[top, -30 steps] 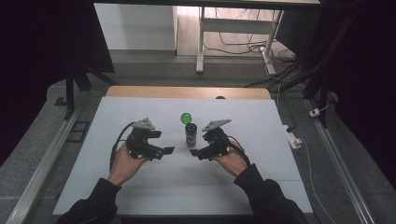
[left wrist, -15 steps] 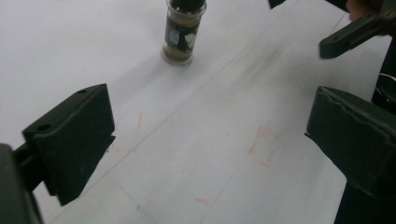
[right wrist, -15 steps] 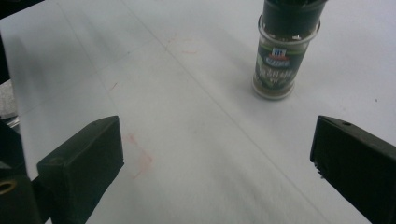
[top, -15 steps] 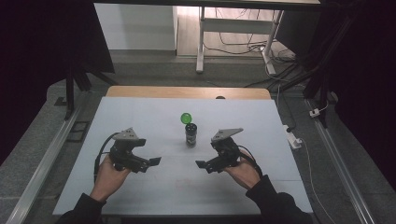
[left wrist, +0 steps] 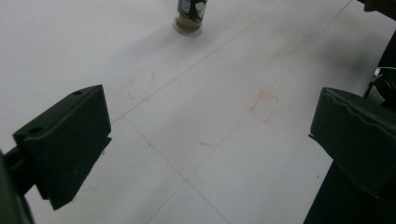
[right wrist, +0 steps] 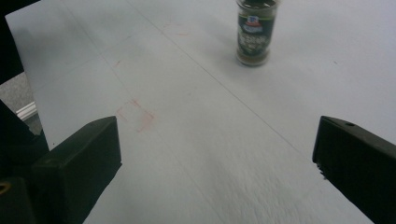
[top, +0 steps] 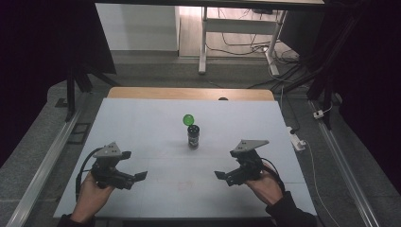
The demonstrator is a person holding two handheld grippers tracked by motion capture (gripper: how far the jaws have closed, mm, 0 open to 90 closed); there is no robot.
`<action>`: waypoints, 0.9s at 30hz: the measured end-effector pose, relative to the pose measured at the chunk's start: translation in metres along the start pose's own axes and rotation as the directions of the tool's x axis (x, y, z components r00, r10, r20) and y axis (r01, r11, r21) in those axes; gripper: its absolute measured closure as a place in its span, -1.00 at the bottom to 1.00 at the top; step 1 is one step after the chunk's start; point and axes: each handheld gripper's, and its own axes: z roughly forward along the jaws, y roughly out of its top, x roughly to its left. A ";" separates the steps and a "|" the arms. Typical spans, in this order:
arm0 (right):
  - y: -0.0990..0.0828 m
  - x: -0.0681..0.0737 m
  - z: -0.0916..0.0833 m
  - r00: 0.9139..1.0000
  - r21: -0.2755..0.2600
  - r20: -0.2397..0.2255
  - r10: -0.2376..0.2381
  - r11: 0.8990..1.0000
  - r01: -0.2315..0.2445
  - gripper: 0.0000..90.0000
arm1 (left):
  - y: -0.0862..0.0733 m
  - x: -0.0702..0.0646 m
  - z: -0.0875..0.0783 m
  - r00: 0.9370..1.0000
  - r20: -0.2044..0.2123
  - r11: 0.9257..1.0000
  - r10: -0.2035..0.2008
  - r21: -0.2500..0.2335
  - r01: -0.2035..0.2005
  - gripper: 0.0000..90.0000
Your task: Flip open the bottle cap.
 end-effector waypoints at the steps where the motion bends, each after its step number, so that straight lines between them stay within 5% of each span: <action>1: -0.003 -0.001 -0.003 1.000 -0.007 0.006 0.008 1.000 -0.008 -1.00 | -0.002 0.000 -0.003 1.000 -0.004 1.000 0.001 -0.003 -0.001 -1.00; 13: -0.039 -0.008 -0.043 0.987 -0.050 0.139 0.085 0.996 -0.079 -1.00 | -0.034 0.004 -0.032 0.997 -0.050 0.998 -0.060 -0.021 0.059 -1.00; 27: -0.082 -0.023 -0.081 0.939 -0.081 0.254 0.230 0.973 -0.216 -1.00 | -0.064 0.011 -0.055 0.985 -0.121 0.992 -0.126 -0.024 0.124 -1.00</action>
